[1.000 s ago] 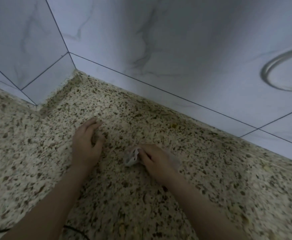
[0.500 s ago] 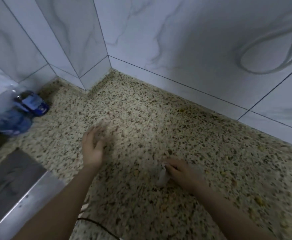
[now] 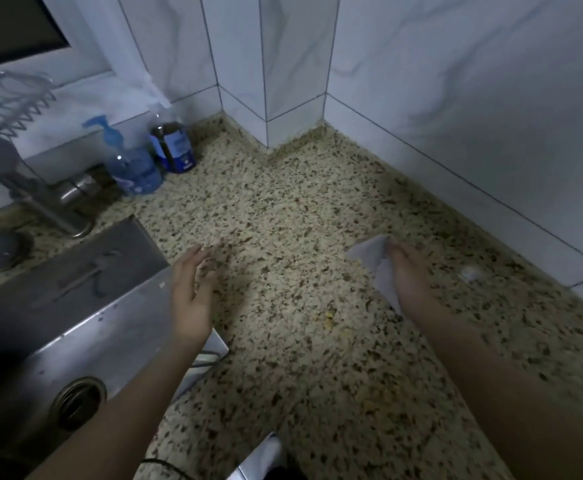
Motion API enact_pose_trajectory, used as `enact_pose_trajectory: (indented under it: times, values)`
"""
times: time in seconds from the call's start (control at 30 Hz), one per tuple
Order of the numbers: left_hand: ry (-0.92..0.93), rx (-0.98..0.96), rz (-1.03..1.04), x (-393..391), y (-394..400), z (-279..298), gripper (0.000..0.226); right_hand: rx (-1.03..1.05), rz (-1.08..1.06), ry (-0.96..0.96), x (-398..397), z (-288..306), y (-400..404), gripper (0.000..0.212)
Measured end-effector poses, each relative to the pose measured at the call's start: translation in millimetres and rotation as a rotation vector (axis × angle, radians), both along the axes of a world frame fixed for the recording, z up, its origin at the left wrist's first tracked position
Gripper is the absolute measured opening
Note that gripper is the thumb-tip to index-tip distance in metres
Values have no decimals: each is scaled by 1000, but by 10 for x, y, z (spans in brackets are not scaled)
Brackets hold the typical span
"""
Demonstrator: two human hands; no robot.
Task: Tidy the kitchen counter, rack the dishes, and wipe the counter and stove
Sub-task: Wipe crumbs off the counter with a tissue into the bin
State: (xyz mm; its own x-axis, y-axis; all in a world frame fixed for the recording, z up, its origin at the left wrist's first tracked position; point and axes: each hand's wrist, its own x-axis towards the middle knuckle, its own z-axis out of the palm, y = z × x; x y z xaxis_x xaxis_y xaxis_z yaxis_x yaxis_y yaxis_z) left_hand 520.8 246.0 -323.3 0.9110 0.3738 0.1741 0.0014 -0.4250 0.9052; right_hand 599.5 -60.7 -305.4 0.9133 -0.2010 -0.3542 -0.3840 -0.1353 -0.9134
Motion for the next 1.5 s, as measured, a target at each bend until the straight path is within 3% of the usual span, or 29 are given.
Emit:
enact_pose_trajectory:
  times: [0.1, 0.23, 0.37, 0.63, 0.8, 1.17, 1.4, 1.5]
  values:
    - [2, -16, -15, 29, 19, -44, 28, -158, 36, -67, 269, -81, 264, 38]
    - [2, -114, 0, 100, 71, -106, 33, -45, 52, -98, 614, -328, 657, 25]
    - [-14, -189, 22, 149, 152, -173, 39, -113, 175, -89, 743, -530, 977, 40]
    - [-11, -263, 32, 174, 207, -224, 29, -98, 639, -59, 268, -526, 919, 27]
    - [13, -285, 0, 119, 83, -118, 29, -106, 816, -75, -126, -446, 736, 48]
    - [-25, -257, -57, -566, -455, 138, 25, -128, 860, -90, -1118, -317, 141, 38]
    - [73, -371, 8, -1398, -900, 193, 23, -144, 757, -32, -1871, -311, -504, 30]
    - [85, -364, 21, -1725, -1035, 189, 28, -97, 817, -19, -2164, -261, -767, 42]
